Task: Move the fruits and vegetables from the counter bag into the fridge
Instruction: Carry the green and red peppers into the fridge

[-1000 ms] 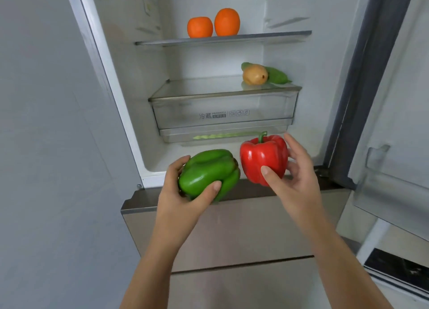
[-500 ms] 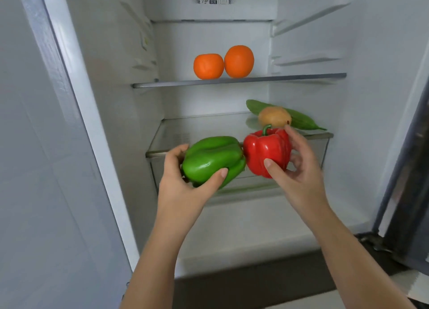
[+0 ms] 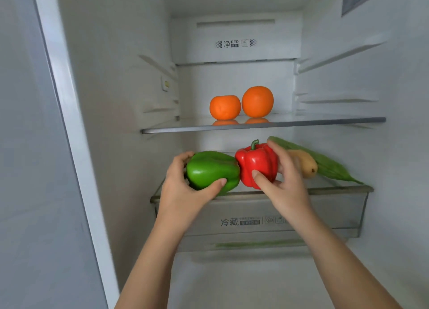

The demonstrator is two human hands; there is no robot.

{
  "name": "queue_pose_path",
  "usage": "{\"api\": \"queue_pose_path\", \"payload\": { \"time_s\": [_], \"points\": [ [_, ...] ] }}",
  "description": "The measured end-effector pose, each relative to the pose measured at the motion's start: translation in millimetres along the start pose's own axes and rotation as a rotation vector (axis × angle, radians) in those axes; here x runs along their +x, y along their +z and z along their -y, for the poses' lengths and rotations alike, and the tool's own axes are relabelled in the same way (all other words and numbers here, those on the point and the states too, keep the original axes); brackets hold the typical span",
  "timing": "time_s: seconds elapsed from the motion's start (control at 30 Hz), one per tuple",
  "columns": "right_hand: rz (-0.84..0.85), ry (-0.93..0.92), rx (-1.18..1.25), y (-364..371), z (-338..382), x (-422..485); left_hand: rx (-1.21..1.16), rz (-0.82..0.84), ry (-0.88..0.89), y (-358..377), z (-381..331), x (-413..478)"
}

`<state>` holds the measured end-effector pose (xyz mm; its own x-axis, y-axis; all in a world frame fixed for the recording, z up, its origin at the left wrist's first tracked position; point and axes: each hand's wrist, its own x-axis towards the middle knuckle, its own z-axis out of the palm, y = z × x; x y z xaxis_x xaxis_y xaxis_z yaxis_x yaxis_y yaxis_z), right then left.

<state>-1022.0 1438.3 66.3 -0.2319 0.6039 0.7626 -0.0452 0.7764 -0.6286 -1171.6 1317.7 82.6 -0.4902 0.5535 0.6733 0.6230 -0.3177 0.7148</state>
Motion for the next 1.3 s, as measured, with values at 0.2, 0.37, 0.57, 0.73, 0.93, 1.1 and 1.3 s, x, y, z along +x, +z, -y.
{"api": "queue_pose_path", "payload": {
  "time_s": [0.2, 0.37, 0.57, 0.73, 0.93, 1.1, 1.3],
  "points": [
    [0.082, 0.073, -0.074, 8, -11, 27, 0.111, -0.005, -0.043, 3, 17, 31],
    [0.319, 0.129, -0.183, 12, -11, 50, 0.257, 0.079, -0.091, 6, 29, 59],
    [0.402, 0.228, -0.182, 22, -26, 74, 0.261, 0.203, -0.144, 7, 46, 94],
    [0.363, 0.249, -0.163, 21, -38, 78, 0.273, 0.274, -0.123, 11, 50, 114],
    [0.358, 0.231, -0.165, 19, -39, 75, 0.204, 0.35, -0.037, 24, 48, 115],
    [0.363, 0.243, -0.163, 18, -39, 74, 0.055, 0.351, -0.047, 34, 45, 109],
    [0.352, 0.247, -0.176, 18, -39, 74, -0.017, 0.35, -0.059, 32, 42, 107]
  ]
}}
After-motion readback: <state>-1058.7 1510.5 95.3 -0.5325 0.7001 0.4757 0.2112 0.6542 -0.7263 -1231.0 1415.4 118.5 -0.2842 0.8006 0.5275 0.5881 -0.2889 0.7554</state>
